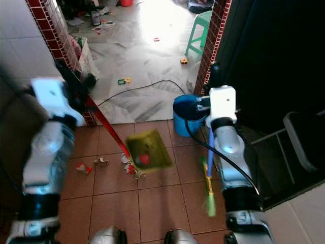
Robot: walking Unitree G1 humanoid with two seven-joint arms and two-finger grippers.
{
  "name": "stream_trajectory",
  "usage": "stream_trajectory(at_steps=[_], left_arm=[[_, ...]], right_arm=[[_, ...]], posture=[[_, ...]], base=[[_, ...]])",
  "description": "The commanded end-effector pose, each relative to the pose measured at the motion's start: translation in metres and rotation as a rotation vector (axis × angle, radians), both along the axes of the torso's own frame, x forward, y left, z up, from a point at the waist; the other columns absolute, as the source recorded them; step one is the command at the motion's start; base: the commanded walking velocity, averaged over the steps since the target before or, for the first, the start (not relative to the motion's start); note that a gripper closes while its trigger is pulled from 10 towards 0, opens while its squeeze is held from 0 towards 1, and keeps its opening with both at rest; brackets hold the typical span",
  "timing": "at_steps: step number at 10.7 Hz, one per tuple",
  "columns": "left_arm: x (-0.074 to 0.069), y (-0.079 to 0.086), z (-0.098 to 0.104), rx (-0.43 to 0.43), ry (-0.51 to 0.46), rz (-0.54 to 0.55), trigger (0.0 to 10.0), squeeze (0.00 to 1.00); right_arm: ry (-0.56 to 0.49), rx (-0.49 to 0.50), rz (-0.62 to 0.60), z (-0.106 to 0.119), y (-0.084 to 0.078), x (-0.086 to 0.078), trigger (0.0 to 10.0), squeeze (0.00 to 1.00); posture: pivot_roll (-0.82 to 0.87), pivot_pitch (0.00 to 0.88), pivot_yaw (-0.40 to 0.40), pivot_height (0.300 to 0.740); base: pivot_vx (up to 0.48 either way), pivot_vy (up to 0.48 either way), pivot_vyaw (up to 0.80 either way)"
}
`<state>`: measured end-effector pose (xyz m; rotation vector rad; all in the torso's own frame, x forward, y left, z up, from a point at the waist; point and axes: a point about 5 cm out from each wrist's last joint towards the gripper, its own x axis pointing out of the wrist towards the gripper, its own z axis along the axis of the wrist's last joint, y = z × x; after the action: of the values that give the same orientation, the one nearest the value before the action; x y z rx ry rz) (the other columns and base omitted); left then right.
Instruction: Sweep floor
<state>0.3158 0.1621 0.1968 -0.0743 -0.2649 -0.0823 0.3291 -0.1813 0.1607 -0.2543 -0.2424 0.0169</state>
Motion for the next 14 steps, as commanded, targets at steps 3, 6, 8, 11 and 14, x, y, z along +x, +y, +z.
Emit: stream_trajectory(at_steps=[3,6,8,11,14], left_arm=[[0.004,0.001,0.049,-0.065,-0.196,0.015,10.0,0.00],[0.009,-0.001,0.067,-0.103,-0.249,0.007,10.0,0.00],[0.010,-0.003,0.067,-0.098,-0.250,0.000,10.0,0.00],[0.010,-0.002,0.069,-0.102,-0.254,0.002,10.0,0.00],[0.010,-0.002,0.071,-0.106,-0.264,0.008,10.0,0.00]], right_arm=[[-0.041,-0.027,-0.016,0.009,-0.007,0.001,10.0,0.00],[-0.037,-0.021,-0.007,0.006,-0.003,0.000,10.0,0.00],[-0.039,-0.019,-0.009,0.006,-0.002,0.000,10.0,0.00],[-0.039,-0.018,-0.007,0.005,-0.001,-0.001,10.0,0.00],[-0.037,-0.021,-0.006,0.004,0.000,0.000,10.0,0.00]], posture=[[-0.03,0.004,-0.007,0.740],[-0.03,0.000,0.002,0.740],[-0.03,0.000,0.007,0.740],[-0.03,0.000,0.007,0.740],[-0.03,0.000,0.002,0.740]], base=[[0.175,0.000,-0.17],[0.366,0.000,-0.35],[0.480,0.000,0.00],[0.480,0.000,0.00],[0.480,0.000,0.00]])
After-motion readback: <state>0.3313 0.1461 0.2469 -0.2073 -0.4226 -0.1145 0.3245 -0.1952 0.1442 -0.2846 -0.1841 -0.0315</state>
